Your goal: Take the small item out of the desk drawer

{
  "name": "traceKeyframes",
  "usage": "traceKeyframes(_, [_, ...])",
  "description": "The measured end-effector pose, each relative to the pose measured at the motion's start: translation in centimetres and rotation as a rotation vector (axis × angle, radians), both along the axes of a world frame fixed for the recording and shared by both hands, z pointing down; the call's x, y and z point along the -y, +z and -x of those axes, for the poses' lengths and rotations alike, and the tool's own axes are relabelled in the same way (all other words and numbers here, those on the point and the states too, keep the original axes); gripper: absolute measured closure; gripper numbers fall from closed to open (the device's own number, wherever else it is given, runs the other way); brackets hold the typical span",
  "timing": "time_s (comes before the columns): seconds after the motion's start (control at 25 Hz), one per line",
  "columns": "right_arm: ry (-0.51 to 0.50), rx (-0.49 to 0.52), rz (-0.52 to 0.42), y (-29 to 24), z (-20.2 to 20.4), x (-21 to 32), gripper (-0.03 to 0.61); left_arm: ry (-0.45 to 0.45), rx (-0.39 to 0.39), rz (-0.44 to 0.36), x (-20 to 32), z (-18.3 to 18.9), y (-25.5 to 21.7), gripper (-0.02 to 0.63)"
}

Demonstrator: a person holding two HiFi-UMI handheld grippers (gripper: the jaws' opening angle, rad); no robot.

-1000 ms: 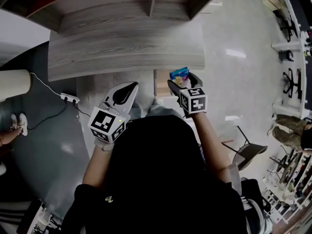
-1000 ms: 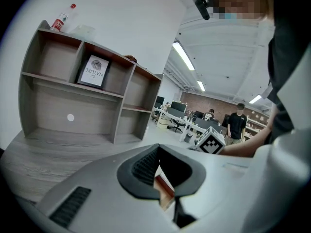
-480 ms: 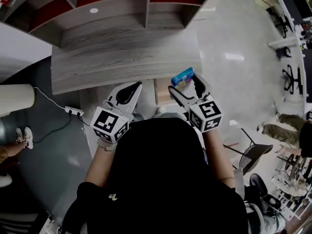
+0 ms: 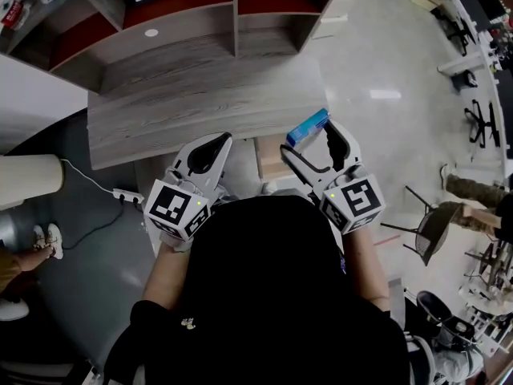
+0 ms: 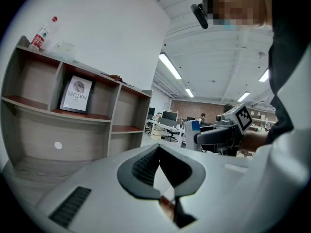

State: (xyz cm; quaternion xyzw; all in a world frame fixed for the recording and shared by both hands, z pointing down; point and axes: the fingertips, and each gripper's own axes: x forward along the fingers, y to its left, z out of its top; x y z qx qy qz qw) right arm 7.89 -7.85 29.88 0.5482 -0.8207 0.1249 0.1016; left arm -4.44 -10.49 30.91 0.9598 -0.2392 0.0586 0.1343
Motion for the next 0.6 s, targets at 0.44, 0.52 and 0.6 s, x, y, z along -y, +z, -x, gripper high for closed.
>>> traceKeyframes(0.44, [0.015, -0.013, -0.031, -0.9, -0.5, -0.3, 0.173, 0.023, -0.006, -0.008, 0.3, -1.0, -0.5, 0.604])
traceKeyframes(0.52, [0.019, -0.012, -0.033, -1.0, -0.7, -0.4, 0.173, 0.024, -0.006, -0.006, 0.3, -1.1, -0.5, 0.604])
traceKeyframes(0.6, [0.024, -0.02, -0.033, -0.9, -0.8, -0.4, 0.173, 0.025, -0.007, -0.004, 0.3, -1.1, -0.5, 0.604])
